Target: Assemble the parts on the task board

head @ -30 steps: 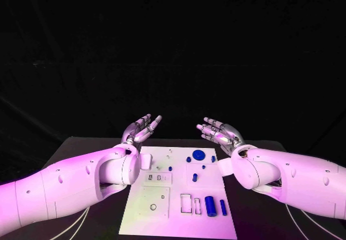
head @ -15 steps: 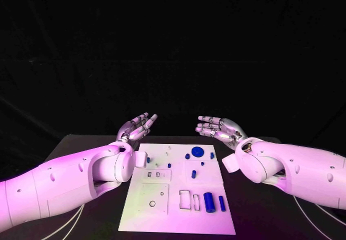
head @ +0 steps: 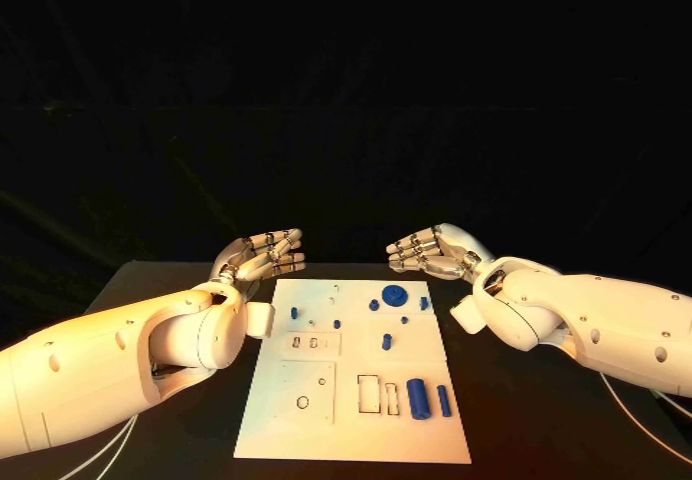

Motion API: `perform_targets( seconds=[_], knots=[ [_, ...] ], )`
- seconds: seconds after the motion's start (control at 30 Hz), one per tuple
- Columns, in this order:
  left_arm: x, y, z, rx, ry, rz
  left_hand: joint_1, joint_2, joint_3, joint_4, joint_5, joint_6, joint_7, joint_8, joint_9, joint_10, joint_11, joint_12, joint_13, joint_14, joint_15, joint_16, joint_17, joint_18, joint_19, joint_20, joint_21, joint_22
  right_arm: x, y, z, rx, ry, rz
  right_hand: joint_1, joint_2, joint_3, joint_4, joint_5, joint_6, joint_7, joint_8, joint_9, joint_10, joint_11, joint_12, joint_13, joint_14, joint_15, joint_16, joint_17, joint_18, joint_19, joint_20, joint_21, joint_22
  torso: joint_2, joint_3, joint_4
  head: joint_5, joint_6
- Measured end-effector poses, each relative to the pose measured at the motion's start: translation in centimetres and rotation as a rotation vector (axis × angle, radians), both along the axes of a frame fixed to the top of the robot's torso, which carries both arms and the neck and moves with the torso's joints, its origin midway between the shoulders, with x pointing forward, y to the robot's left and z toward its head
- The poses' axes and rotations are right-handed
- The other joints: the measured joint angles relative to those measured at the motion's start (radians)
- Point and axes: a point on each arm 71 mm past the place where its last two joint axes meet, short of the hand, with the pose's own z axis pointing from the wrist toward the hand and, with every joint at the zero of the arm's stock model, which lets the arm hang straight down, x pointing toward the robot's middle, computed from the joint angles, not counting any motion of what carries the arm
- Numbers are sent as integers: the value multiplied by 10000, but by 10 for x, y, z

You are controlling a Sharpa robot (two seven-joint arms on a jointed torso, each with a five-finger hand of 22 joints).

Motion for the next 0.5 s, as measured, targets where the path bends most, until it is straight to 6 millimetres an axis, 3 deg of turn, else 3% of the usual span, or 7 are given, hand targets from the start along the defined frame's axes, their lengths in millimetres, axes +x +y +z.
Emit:
perform_targets(
  seconds=[0.07, 0.13, 0.17, 0.33, 0.4, 0.5],
  knots=[
    [-2, -1, 4, -62, -63, -127, 185, 44, -58, -58, 0, 812, 130, 103, 37, 850, -106, 195, 26, 515, -156, 235, 78, 281, 402, -6, 281, 99, 2, -1, 4, -519, -307, 170, 0, 0, 169, -117, 34, 346, -21, 0, 0, 374, -131, 1, -17, 431, -139, 18, 0, 0, 426, -114, 205, 57, 77, -13, 18, -16, -1],
    [-4, -2, 9, -117, -122, -242, 291, 39, -96, -96, 0, 1252, 264, 134, 38, 1463, -265, 375, 72, 897, -310, 422, 147, 295, 639, -17, 457, 161, 3, -1, 8, -1005, -588, 356, -3, -4, 393, -156, 34, 644, -106, 0, 0, 730, -227, -53, -20, 829, -273, 18, -5, 1, 781, -250, 353, 81, 179, -32, 50, -50, -1],
    [-5, -3, 12, -155, -169, -321, 353, 41, -99, -100, 0, 1425, 270, 175, 38, 1776, -344, 487, 109, 1119, -391, 529, 197, 450, 728, -15, 528, 184, 3, 0, 11, -1334, -785, 490, -82, -82, 472, -160, 34, 766, -145, 0, 0, 889, -271, -100, -20, 1022, -331, 18, -5, 0, 928, -308, 400, 85, 230, -42, 64, -71, -1],
    [-6, -7, 26, -288, -366, -691, 546, 65, -137, -137, 0, 2060, 171, 255, 38, 2603, -609, 586, 142, 1886, -664, 838, 376, 513, 1136, -46, 870, 311, 5, 2, 21, -2712, -1575, 970, -298, -298, 633, -185, 34, 1116, -325, -52, -1, 1520, -451, -207, -15, 1871, -590, 26, 59, 0, 1481, -577, 661, 151, 538, -90, 204, -208, 95],
    [-6, -7, 30, -300, -431, -795, 592, 40, -165, -166, 0, 2200, 125, 255, 38, 2808, -671, 593, 141, 2217, -758, 968, 481, 620, 1338, -103, 1048, 378, 7, 4, 24, -3259, -1866, 1093, -387, -387, 633, -185, 34, 1167, -376, -91, -1, 1729, -514, -207, 0, 2191, -690, 101, 117, 1, 1736, -670, 796, 199, 646, -105, 240, -212, 125],
    [-6, -6, 36, -309, -515, -961, 645, -13, -165, -165, 0, 2259, 78, 255, 24, 2938, -714, 539, 135, 2418, -845, 1002, 566, 621, 1426, -184, 1165, 434, 10, 8, 28, -4192, -2357, 1179, -311, -587, 633, -185, 9, 1178, -387, -197, -15, 1776, -533, -300, 3, 2624, -828, 201, 220, 1, 2162, -832, 1072, 323, 820, -139, 282, -255, 146]
  ],
)
